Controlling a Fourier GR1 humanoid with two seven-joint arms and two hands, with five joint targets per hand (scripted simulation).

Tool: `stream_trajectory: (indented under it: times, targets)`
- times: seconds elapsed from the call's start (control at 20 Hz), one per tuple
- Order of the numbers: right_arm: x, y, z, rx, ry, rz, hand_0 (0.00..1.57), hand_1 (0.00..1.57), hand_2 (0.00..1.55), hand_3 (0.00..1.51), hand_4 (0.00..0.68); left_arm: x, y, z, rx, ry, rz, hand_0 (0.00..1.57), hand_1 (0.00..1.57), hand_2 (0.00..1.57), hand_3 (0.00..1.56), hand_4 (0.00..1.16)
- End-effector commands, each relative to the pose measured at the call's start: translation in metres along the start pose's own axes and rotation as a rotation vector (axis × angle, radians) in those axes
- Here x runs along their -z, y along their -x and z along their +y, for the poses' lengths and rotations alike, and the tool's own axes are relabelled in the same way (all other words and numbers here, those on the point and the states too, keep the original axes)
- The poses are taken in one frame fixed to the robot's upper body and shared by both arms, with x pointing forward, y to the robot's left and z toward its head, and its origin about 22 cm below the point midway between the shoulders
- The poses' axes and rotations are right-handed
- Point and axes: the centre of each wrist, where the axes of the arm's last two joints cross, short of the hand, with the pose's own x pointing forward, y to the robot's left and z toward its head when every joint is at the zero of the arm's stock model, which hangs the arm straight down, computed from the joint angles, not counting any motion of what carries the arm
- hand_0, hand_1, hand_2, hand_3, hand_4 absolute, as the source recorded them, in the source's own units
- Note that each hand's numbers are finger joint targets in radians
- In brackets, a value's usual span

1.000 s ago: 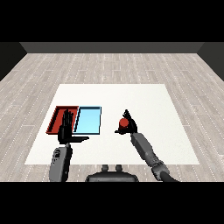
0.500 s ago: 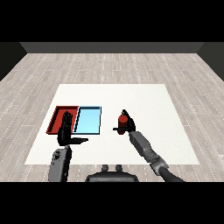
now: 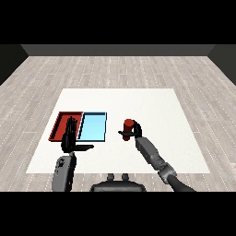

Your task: Pick the red can and put it in the red box

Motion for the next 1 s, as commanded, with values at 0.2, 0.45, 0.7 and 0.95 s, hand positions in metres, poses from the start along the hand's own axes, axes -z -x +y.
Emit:
stream_trajectory:
  times: [0.2,0.45,0.7,0.95]
  targets:
    - [0.009,-0.019,0.012,-0.053,-0.036,-0.075,1.44,1.44,1.44,1.37,0.602,0.027,-0.012,-0.005,-0.026,0.026,0.015,0.0,0.0,0.0,0.0,0.0]
    - [0.02,-0.045,-0.006,-0.053,-0.06,-0.159,1.42,1.42,1.43,1.37,0.616,-0.002,0.011,-0.016,-0.016,0.058,0.024,0.0,0.0,0.0,0.0,0.0]
    - [-0.014,-0.06,0.021,-0.078,-0.059,-0.233,1.43,1.43,1.43,1.38,0.622,-0.002,-0.001,-0.029,-0.028,0.078,0.024,0.0,0.0,0.0,0.0,0.0]
    - [0.0,-0.09,0.009,-0.043,-0.07,-0.299,1.46,1.46,1.44,1.39,0.655,0.01,-0.014,-0.048,-0.04,0.111,0.088,0.0,0.0,0.0,0.0,0.0]
